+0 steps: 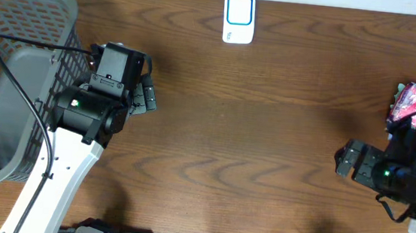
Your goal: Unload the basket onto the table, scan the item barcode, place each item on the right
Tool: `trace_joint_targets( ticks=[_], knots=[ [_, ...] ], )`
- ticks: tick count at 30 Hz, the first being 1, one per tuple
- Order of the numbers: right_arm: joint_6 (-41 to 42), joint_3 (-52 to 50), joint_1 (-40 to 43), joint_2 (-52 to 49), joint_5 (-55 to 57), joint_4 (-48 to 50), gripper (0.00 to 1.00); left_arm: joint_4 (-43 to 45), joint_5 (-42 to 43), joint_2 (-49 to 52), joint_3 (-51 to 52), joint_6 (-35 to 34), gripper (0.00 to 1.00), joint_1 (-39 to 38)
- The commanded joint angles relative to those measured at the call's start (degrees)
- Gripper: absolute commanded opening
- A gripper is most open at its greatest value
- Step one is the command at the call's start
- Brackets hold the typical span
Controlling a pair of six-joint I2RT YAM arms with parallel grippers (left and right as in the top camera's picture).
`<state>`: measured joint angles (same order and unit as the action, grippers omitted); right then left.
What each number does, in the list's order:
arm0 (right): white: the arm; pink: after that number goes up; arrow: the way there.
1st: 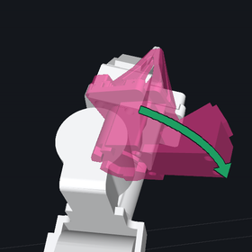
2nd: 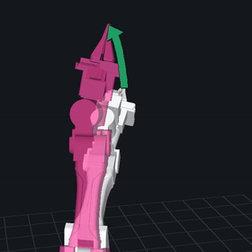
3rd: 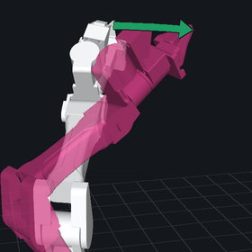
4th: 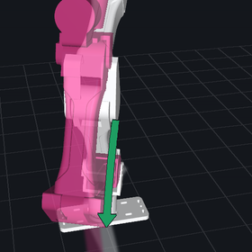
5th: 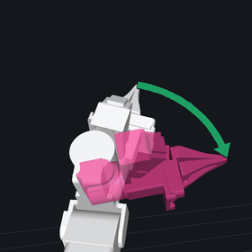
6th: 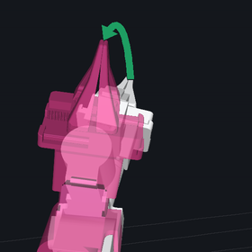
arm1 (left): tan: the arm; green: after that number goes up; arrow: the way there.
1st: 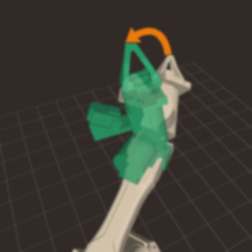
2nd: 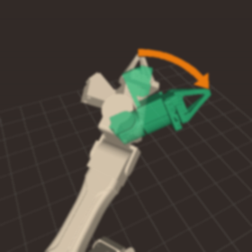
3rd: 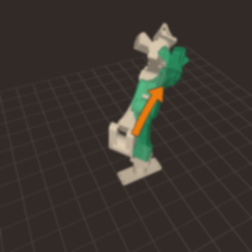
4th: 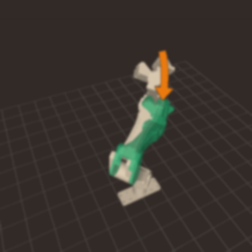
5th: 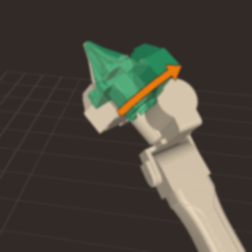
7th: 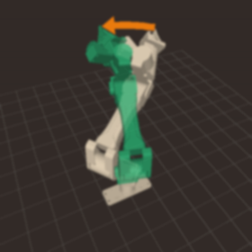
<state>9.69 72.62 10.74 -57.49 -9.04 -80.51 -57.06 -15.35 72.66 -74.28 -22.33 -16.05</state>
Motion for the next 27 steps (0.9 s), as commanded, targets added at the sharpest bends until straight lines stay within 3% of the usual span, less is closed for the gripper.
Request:
trace_joint_targets(
  ticks=[1,8,13,27],
  knots=[
    [-3.4,-4.9,-2.1,4.3,-3.8,4.4,0.99,-0.2,-0.7,0.2,0.1,-0.3,0.98,0.2],
    [-6.2,-20.0,-11.1,15.6,-3.6,23.9,0.99,-0.2,-0.7,0.2,0.1,-0.3,0.98,0.2],
    [-5.4,-32.5,-12.9,25.5,-3.7,39.8,0.99,-0.2,-0.7,0.2,0.1,-0.3,0.98,0.2],
    [-5.5,-55.1,-12.4,45.2,-4.6,60.9,0.99,-0.2,-0.7,0.2,0.1,-0.3,0.98,0.2]
  ],
)
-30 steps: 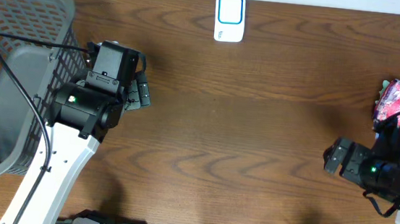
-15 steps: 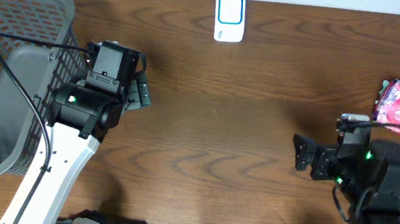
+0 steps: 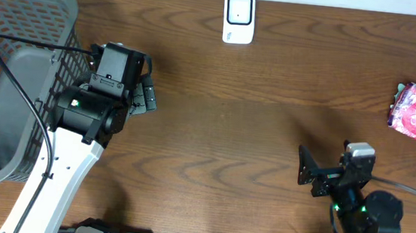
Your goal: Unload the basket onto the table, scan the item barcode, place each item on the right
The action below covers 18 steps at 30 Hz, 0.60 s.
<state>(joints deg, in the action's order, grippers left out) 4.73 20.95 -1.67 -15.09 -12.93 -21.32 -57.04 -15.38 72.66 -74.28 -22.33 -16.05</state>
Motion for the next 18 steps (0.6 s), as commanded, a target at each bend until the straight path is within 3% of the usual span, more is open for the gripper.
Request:
trace_joint_targets(
  ticks=[1,9,18],
  knots=[
    [-0.5,-5.0,0.0,4.1,-0.7,3.2,0.99,-0.2,-0.7,0.2,0.1,-0.3,0.98,0.2],
    [0.6,-14.5,0.0,9.5,-0.8,14.8,0.99,-0.2,-0.7,0.2,0.1,-0.3,0.98,0.2],
    [0.6,-18.8,0.1,14.3,3.5,19.6,0.99,-0.2,-0.7,0.2,0.1,-0.3,0.98,0.2]
  ],
)
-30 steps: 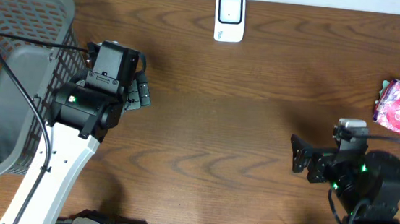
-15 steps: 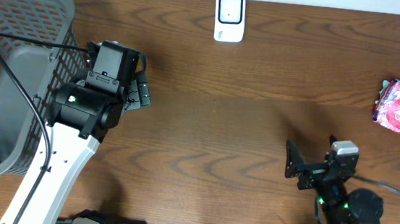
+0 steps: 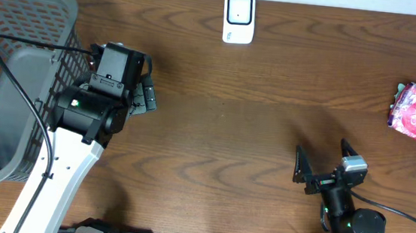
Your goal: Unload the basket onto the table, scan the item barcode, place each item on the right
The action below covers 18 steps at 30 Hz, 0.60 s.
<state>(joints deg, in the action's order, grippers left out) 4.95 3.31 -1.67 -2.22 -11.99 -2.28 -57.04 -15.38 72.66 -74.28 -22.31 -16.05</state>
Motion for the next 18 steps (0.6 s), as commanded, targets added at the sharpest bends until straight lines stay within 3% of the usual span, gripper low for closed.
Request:
trace_joint_targets(
  ticks=[1,10,18],
  knots=[
    [0.3,-1.5,0.2,1.8,2.7,0.9,0.99,-0.2,-0.7,0.2,0.1,-0.3,0.98,0.2],
    [0.3,-3.0,0.6,1.9,3.7,3.6,0.99,-0.2,-0.7,0.2,0.1,-0.3,0.98,0.2],
    [0.1,-3.0,0.6,1.9,7.4,-1.8,0.99,-0.2,-0.7,0.2,0.1,-0.3,0.98,0.2]
  ],
)
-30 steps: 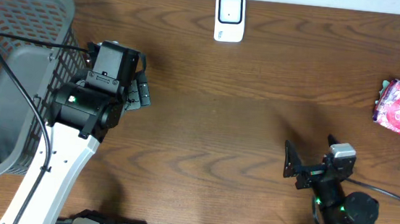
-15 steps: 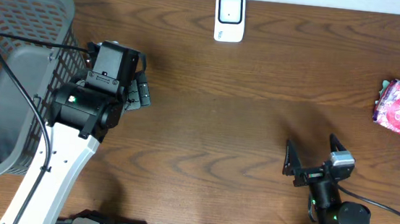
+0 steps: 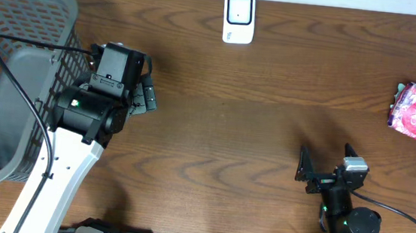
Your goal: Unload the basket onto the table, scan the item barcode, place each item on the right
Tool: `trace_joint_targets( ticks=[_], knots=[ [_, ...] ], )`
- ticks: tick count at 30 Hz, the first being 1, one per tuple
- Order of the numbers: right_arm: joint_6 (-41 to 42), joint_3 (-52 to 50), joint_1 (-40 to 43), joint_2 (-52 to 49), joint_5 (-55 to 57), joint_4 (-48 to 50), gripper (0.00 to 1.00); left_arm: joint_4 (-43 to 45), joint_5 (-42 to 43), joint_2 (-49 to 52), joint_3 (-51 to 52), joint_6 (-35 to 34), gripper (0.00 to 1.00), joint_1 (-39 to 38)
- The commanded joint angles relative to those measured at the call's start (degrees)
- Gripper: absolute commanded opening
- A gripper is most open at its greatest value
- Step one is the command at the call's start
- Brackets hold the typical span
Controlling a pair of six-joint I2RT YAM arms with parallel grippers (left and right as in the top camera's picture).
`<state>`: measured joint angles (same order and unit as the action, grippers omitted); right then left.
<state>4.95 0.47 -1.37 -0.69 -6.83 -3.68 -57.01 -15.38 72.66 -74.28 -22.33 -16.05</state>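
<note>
A white barcode scanner (image 3: 238, 17) with a dark window lies at the far edge of the table, in the middle. The item, a pink and blue printed packet, rests on the table at the right edge. My right gripper (image 3: 306, 170) hangs low near the front edge, well left of and nearer than the packet. It points left with its fingers apart and nothing between them. My left gripper (image 3: 146, 96) hovers left of centre beside the basket. Its dark fingers overlap from above and nothing shows in them.
A large grey mesh basket (image 3: 21, 10) fills the left side, with a grey flat thing inside and the left arm's black cable across it. Bare brown wood stretches between the scanner, the packet and the two arms.
The right arm has settled slightly lower and to the right, its gripper still pointing left. The packet, scanner and left arm have not moved.
The right arm first reached out at the right edge, covering part of the packet. A moment later it was back near the front edge, with the packet lying whole on the table. It has stayed there with small shifts. The left arm never moved.
</note>
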Motion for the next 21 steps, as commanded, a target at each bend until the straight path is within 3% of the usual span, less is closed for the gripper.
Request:
trace_joint_targets(
  ticks=[1,14,21],
  knots=[
    [-0.4,-0.2,0.3,0.4,2.4,-0.4,0.99,-0.2,-0.7,0.2,0.1,-0.3,0.98,0.2],
    [-8.4,-0.2,-0.3,0.4,0.9,-0.4,0.99,-0.2,-0.7,0.2,0.1,-0.3,0.98,0.2],
    [-8.1,-0.2,-0.7,0.4,0.9,-0.4,0.99,-0.2,-0.7,0.2,0.1,-0.3,0.98,0.2]
  ],
)
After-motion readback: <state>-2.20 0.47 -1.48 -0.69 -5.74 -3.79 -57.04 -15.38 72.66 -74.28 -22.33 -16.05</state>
